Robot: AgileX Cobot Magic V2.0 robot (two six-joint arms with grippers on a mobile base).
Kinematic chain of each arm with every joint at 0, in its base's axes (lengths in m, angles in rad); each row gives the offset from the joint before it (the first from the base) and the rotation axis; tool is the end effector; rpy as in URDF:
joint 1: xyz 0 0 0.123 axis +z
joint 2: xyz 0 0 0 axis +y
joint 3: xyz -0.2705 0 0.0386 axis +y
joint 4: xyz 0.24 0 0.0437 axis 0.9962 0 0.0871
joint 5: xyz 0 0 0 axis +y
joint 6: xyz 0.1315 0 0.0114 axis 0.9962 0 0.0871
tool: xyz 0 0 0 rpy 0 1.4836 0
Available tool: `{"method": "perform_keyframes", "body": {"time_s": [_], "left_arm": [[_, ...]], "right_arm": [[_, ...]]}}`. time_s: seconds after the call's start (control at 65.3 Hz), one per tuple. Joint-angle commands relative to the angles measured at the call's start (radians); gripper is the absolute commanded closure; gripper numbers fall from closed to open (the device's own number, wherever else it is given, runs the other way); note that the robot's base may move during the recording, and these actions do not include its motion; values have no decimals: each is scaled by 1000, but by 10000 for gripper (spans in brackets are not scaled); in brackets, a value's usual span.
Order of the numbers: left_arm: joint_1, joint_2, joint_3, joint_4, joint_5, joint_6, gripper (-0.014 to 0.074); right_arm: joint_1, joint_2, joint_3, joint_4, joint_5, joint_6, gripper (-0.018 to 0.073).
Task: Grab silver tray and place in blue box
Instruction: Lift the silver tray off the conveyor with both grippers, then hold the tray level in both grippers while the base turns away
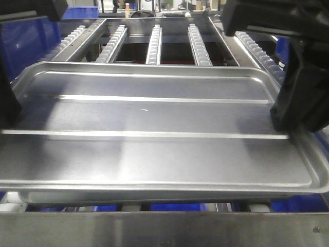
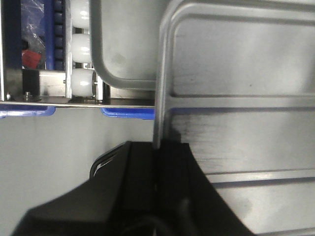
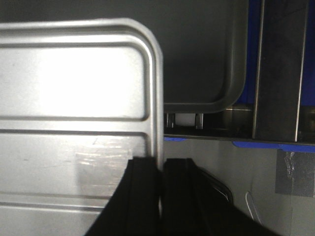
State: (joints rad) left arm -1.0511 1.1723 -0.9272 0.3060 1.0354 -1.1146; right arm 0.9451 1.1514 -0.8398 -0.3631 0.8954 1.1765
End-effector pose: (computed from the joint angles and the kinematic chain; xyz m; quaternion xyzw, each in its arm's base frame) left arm 0.1407 -0.1769 0.2539 0.0209 0.9719 -0.0966 0.2135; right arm 0.1620 0.1617 0.2415 0.0327 0.9613 0.1126 0.2493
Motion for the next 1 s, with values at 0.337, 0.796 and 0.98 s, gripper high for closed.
{"method": "perform_keyframes", "body": {"time_s": [0.337, 0.796, 0.98], "left_arm": [[-4, -23, -22, 45, 29, -7, 700], [-4, -23, -22, 45, 29, -7, 700], [-4, -23, -22, 45, 29, -7, 700]], "right_arm": [[0, -25, -22, -65, 9, 2, 501], [0, -25, -22, -65, 9, 2, 501], [0, -25, -22, -65, 10, 2, 501]]}}
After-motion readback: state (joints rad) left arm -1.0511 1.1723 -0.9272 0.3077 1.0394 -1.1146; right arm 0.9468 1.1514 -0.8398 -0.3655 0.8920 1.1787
